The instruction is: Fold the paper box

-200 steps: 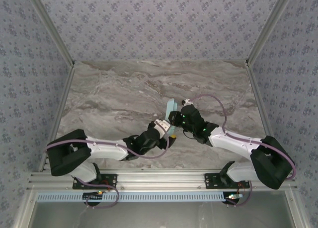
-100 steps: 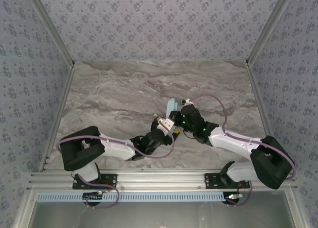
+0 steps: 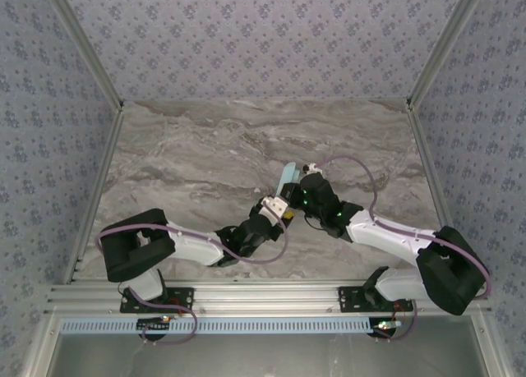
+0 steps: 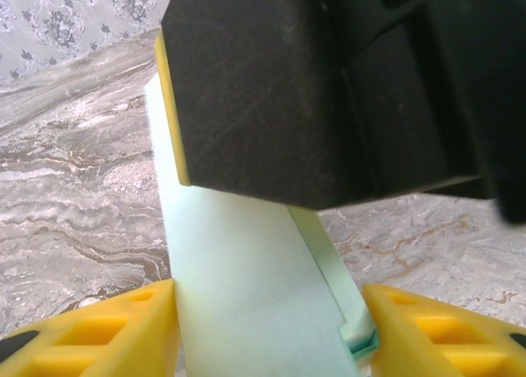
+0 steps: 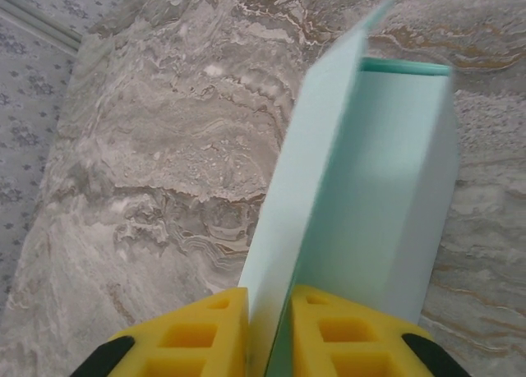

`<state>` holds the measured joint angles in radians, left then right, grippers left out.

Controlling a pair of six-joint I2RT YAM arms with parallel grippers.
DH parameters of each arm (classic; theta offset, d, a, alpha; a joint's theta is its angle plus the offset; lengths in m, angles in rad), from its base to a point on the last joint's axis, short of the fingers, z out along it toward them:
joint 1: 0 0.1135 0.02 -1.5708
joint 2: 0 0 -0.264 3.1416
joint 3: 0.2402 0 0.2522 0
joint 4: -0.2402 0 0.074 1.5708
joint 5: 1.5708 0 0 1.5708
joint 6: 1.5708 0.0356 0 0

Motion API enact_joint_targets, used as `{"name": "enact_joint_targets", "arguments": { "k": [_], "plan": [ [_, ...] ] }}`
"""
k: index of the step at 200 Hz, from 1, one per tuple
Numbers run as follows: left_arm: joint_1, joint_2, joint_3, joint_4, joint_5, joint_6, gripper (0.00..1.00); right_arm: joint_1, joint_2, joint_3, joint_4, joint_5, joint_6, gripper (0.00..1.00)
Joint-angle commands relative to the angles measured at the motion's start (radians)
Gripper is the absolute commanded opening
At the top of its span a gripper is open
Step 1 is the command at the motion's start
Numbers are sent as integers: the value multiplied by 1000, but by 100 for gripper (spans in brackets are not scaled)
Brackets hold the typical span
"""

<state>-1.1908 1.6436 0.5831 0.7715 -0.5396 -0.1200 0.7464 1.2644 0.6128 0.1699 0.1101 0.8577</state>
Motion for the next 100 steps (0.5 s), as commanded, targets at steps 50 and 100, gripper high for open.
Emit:
{"name": "enact_joint_targets", "arguments": {
  "k": [50, 100],
  "plan": [
    [73, -77, -60, -22, 60, 24, 43, -14, -146, 47, -153, 36, -110, 40],
    [156, -173, -78, -99, 217, 71, 33, -123, -247, 90, -275, -34, -344, 52]
  ]
}}
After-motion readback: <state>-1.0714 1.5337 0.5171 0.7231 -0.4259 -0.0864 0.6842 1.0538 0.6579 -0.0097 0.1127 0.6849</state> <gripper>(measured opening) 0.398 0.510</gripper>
